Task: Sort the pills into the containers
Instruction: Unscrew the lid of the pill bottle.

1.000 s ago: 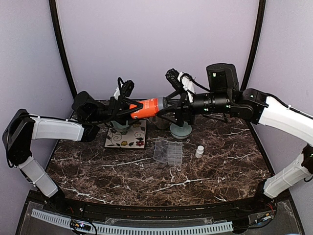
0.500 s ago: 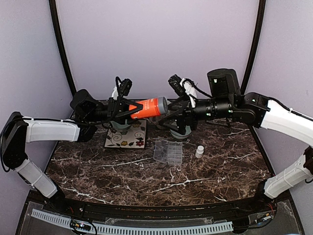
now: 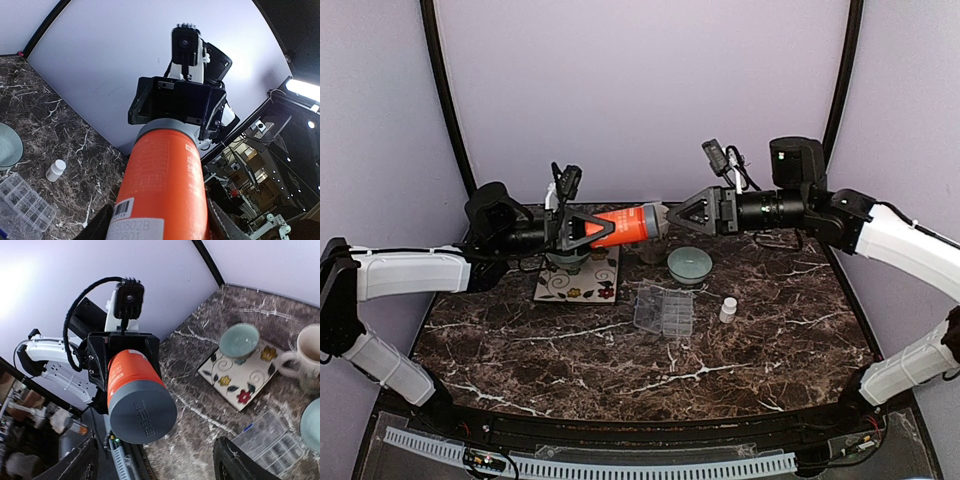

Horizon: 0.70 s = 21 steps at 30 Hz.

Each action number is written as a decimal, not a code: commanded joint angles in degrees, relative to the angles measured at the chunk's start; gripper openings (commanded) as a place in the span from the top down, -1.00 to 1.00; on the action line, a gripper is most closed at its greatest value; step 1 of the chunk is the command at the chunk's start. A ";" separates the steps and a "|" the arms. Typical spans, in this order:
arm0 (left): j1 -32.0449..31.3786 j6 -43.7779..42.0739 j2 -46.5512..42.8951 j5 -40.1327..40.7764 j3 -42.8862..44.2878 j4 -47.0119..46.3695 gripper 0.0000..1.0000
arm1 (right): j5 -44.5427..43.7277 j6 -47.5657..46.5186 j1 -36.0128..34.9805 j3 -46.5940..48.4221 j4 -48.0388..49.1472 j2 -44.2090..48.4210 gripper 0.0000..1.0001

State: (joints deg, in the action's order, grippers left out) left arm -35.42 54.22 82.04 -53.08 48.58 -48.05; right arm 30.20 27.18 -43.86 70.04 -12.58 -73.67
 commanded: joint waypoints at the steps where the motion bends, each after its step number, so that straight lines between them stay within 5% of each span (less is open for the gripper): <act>1: -0.18 -6.20 -1.65 0.40 0.87 2.17 1.00 | 9.05 19.28 2.77 -0.28 5.82 -5.12 -0.50; 11: -0.18 -13.78 -2.41 1.42 2.49 10.66 1.00 | 16.19 36.37 4.20 -0.26 16.72 -8.44 -0.38; 21: -0.18 -15.92 -1.81 1.96 3.59 12.08 1.00 | 16.83 36.53 4.35 1.11 12.52 -10.51 -0.34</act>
State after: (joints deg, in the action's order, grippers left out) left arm -35.42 40.60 82.04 -51.27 49.19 -35.29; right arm 46.13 63.70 -39.94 69.49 0.69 -83.26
